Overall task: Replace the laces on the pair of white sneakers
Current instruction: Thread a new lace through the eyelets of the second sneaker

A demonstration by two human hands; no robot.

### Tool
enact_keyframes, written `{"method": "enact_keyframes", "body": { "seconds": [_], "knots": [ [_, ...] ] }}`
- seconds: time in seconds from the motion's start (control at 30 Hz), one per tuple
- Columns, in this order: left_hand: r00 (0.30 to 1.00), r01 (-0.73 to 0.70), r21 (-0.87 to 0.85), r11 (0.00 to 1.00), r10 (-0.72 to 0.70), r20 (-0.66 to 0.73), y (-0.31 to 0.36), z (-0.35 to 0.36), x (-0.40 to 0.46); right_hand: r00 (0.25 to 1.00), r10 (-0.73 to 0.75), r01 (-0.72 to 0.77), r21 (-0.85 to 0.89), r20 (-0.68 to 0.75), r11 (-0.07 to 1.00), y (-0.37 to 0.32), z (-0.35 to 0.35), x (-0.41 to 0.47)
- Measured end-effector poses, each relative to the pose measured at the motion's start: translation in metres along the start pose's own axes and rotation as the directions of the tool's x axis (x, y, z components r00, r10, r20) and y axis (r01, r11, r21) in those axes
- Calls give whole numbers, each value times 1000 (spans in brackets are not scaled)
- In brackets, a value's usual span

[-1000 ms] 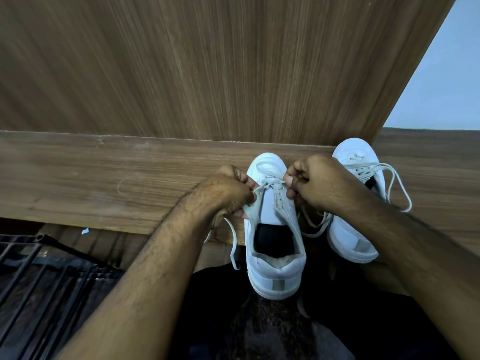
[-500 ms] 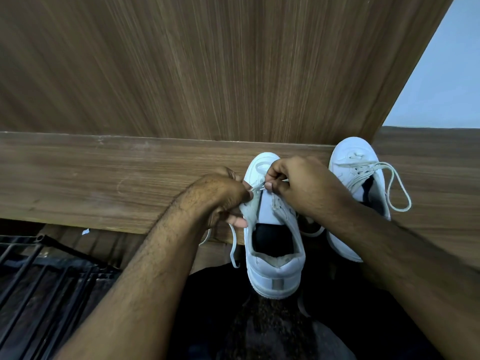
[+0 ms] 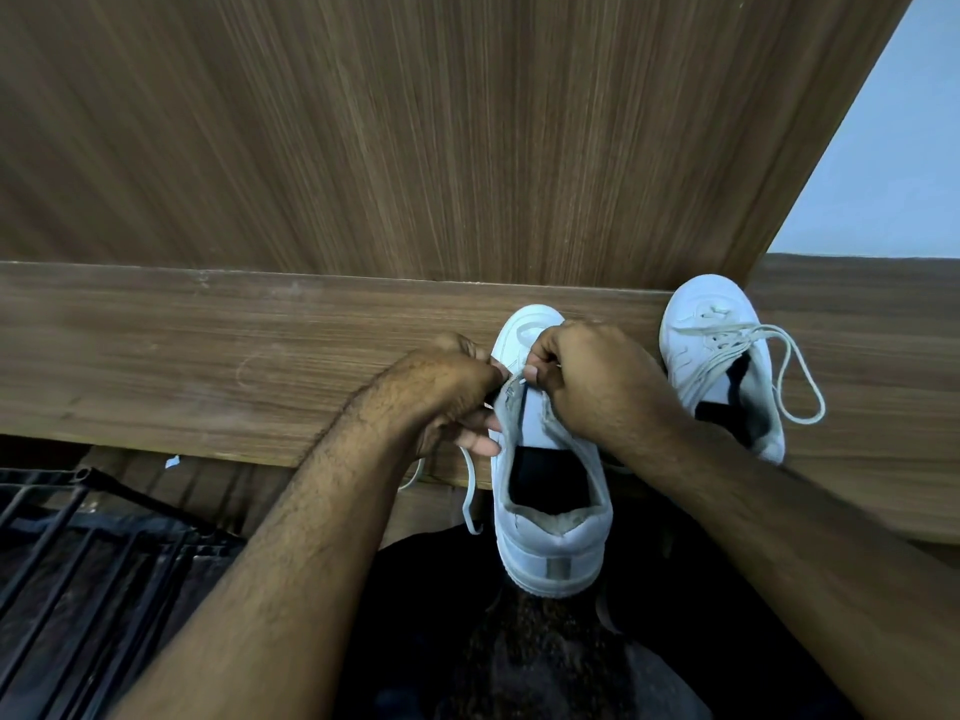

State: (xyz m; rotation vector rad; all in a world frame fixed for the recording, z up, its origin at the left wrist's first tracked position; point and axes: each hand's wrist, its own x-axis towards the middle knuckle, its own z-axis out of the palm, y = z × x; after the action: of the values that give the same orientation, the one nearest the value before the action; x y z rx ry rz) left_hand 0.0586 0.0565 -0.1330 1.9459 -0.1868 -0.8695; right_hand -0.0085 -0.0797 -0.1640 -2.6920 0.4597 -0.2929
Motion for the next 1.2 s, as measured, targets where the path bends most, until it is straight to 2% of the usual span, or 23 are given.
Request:
{"method": "enact_keyframes", "body": {
  "seconds": [0.1,0.37,0.53,0.63,0.7,0.8,0.83,0.87,0.9,0.93,0.97,1.0,1.03,1.07,1.13,1.2],
  "knots": [
    [1000,10,11,1000,-10,10,-2,2,2,997,40,-49,156,62,987,0,-1,1],
    [1000,27,88,996,-28,7,-8,6,14,989,35,-91,399,144,912,12,-19,6],
    [999,40,108,993,-38,-21,-9,5,16,983,166,-178,662,81,729,15,-42,10],
    [992,2,-8,1000,-3,-123,-5,-2,9,977,213,-156,739,18,655,17,-48,13],
    [965,-126,-187,974,77,-249,-1,-10,10,981,189,-107,704,-39,702,20,-49,12],
    [918,-315,-512,799,118,-380,7,-19,14,997,33,13,579,-68,816,21,-47,8],
    [919,-329,-590,738,106,-379,9,-21,14,998,-14,45,568,-59,822,20,-46,7],
    [923,-329,-614,717,106,-371,9,-22,14,998,-48,66,561,-47,825,20,-45,7],
    [919,-336,-566,753,130,-372,9,-23,14,996,-76,83,555,-35,827,20,-44,7],
    [902,-355,-416,837,191,-386,5,-24,15,995,-102,97,550,-22,829,19,-44,7],
    [883,-367,-186,912,278,-380,1,-25,15,992,-123,108,552,-10,827,19,-42,7],
    [873,-358,65,932,359,-330,-4,-27,14,990,-144,118,560,3,820,18,-42,7],
    [890,-330,276,903,395,-228,-9,-29,13,986,-166,129,564,15,816,18,-42,6],
    [923,-300,408,862,370,-103,-13,-30,12,982,-189,144,559,22,816,17,-41,5],
    [961,-272,477,836,265,84,-18,-28,7,976,-215,162,536,38,829,16,-37,5],
    [953,-291,427,856,301,46,-15,-25,5,970,-234,171,506,63,845,17,-32,5]
  ]
}}
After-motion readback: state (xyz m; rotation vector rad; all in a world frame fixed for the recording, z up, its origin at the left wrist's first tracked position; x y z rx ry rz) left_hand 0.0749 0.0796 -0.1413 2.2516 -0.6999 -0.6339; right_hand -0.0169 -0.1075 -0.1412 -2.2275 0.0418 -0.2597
